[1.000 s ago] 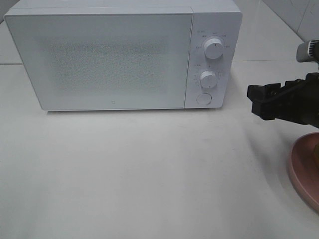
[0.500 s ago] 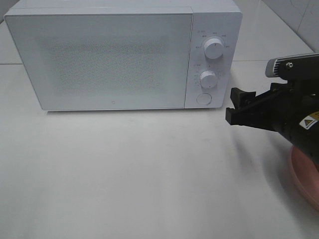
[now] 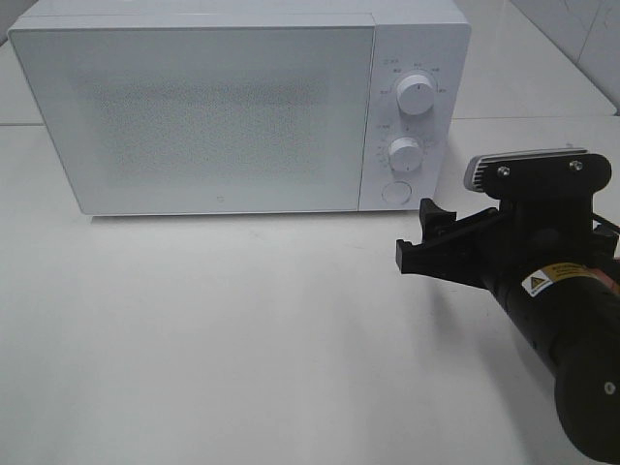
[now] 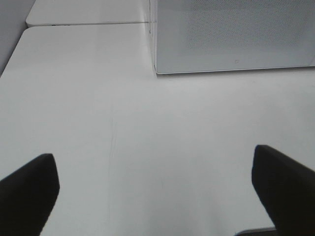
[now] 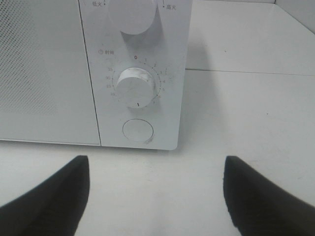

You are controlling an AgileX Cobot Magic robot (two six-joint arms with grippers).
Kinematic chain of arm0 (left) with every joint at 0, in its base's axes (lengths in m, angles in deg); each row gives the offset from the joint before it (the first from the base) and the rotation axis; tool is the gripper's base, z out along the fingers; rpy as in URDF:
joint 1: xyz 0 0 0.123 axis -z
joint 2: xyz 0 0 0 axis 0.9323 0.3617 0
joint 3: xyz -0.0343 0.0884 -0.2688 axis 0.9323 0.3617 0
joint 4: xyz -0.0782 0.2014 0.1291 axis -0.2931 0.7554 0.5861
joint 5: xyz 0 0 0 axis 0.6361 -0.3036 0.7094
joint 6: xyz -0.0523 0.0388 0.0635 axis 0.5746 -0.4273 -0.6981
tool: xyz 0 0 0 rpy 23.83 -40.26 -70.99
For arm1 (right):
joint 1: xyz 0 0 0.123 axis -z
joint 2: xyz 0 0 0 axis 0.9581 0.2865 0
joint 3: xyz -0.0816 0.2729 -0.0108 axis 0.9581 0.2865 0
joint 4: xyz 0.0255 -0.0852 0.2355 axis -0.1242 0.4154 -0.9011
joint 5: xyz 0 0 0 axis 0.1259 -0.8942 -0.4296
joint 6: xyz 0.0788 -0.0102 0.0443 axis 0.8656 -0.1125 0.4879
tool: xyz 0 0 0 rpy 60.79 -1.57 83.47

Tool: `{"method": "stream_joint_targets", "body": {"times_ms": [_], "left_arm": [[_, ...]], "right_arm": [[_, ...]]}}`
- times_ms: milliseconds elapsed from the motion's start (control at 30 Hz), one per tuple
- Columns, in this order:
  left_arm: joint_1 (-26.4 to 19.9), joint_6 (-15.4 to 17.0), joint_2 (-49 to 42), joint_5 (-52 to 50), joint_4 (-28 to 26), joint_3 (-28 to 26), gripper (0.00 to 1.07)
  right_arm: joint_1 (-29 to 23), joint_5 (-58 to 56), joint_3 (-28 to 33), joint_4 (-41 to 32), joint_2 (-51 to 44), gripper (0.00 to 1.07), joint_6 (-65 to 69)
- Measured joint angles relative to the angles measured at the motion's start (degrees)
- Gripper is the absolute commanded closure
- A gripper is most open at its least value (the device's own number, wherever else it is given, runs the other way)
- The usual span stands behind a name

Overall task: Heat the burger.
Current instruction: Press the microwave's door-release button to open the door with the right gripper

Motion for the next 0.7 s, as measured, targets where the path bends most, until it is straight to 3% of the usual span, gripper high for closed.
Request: {"method": "stream_joint_targets", "body": {"times_ms": [500, 700], "left_arm": [[0.0, 0.0, 0.0, 0.0, 0.0, 0.0, 0.07], [0.0, 0.0, 0.0, 0.0, 0.0, 0.0, 0.07]], "right_arm": [[-0.3, 0.0, -2.0, -0.9, 2.2, 0.34, 0.0], [1.8, 0.1, -4.4, -0.7, 2.2, 0.34, 0.0]]}}
